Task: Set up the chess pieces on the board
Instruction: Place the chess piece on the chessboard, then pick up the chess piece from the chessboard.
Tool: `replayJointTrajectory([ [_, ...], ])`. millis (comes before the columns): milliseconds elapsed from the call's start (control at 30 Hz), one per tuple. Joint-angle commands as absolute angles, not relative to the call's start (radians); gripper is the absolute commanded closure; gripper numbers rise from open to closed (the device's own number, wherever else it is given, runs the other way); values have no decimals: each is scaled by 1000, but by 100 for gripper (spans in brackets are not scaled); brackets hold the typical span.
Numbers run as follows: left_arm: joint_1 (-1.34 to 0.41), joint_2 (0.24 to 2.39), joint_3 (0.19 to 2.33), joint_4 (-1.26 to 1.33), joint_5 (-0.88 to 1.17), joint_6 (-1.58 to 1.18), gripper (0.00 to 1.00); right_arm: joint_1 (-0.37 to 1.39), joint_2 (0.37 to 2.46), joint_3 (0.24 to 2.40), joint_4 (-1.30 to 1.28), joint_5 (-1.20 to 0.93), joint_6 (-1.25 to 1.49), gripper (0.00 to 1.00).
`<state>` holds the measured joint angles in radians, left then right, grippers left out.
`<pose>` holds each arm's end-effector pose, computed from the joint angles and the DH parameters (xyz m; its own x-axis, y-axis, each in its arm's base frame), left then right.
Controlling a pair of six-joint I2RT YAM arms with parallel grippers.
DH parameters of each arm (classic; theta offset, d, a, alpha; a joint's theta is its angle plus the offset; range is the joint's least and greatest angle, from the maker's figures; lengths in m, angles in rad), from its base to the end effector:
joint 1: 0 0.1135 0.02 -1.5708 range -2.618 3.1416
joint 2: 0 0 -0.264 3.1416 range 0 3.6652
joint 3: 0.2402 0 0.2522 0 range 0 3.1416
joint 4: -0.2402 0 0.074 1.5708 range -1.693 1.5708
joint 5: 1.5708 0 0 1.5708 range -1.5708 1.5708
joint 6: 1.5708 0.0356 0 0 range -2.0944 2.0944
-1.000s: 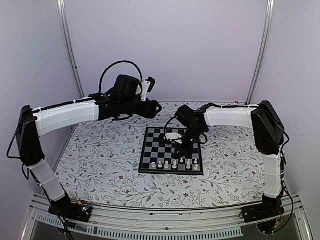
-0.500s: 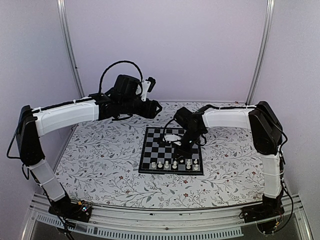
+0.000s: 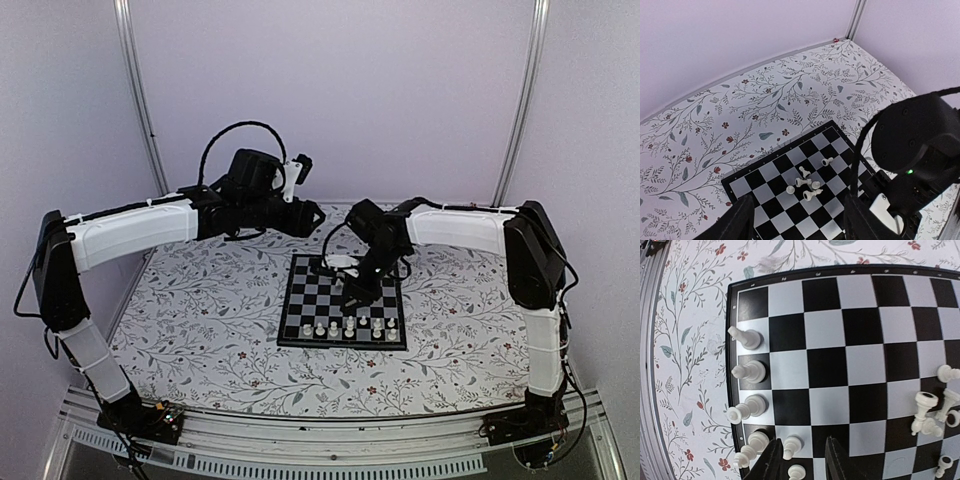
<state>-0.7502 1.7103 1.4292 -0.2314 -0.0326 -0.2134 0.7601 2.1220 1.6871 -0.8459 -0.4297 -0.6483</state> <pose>0.2965 -0.2747 0.3109 -0.4905 0.1678 -0.8551 0.5697 0.8043 -0.1690 0.3059 0.3112 0.1877 -0.1233 -0.8746 -0.4690 -0.9875 0.0611 0.1455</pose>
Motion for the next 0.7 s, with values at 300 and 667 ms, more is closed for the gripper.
replayJointTrajectory([
  [300,-741,1729,1456,-243,-18,-206,37,647,2175,1870,-782,-331,-544,70],
  [667,-741,1731,1459,-245,-15,-204,37,645,2280,1920,-800,-333,-531,71],
])
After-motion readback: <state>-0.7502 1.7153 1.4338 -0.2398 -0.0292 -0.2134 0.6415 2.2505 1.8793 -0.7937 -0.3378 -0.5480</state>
